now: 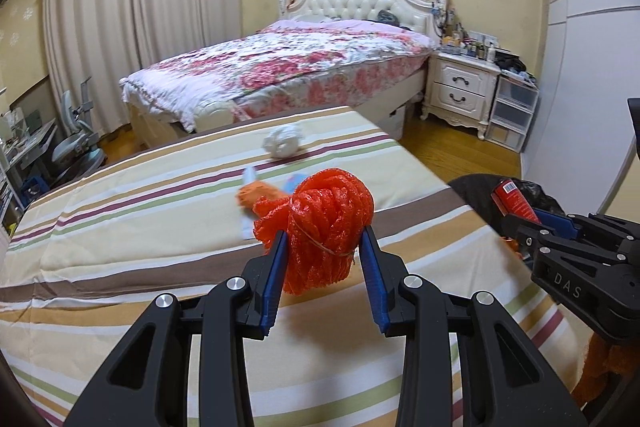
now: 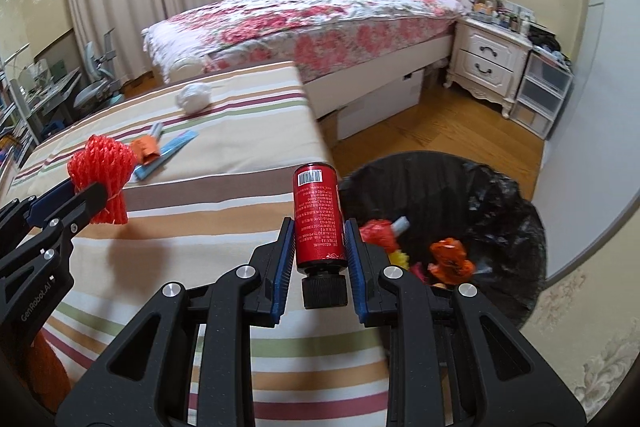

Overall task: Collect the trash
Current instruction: 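Carry the net bundle and spray can over the black bin and open both grippers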

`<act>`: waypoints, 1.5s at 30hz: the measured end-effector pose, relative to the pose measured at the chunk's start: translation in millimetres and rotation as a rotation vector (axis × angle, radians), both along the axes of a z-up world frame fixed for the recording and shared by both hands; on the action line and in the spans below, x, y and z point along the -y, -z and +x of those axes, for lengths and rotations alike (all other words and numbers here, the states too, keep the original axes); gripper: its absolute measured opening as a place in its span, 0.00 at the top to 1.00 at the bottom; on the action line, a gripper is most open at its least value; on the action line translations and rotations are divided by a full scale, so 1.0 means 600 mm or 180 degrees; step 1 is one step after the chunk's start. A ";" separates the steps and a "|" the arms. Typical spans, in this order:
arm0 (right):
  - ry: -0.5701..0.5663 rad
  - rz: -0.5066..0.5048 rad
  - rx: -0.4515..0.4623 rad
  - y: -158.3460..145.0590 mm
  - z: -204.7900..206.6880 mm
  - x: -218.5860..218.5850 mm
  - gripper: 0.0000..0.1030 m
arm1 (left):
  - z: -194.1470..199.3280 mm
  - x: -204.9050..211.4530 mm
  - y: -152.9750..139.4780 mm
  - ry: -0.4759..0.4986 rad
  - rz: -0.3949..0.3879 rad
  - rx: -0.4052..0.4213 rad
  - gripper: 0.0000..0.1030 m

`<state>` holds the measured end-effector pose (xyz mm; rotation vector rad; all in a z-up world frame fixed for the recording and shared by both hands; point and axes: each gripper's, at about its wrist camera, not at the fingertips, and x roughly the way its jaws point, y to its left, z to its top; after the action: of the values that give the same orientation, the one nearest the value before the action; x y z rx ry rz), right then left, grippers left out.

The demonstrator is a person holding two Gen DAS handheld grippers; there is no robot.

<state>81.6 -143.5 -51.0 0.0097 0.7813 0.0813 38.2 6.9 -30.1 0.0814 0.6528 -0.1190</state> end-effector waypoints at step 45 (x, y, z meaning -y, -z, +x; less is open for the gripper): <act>0.0918 -0.0058 0.0080 0.040 0.057 0.198 0.68 | 0.113 0.258 0.037 0.0534 0.0148 -0.0186 0.39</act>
<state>116.1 -262.3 -75.2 0.1036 0.7484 -0.1989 106.0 -147.8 -52.2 0.1781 0.7068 -0.2687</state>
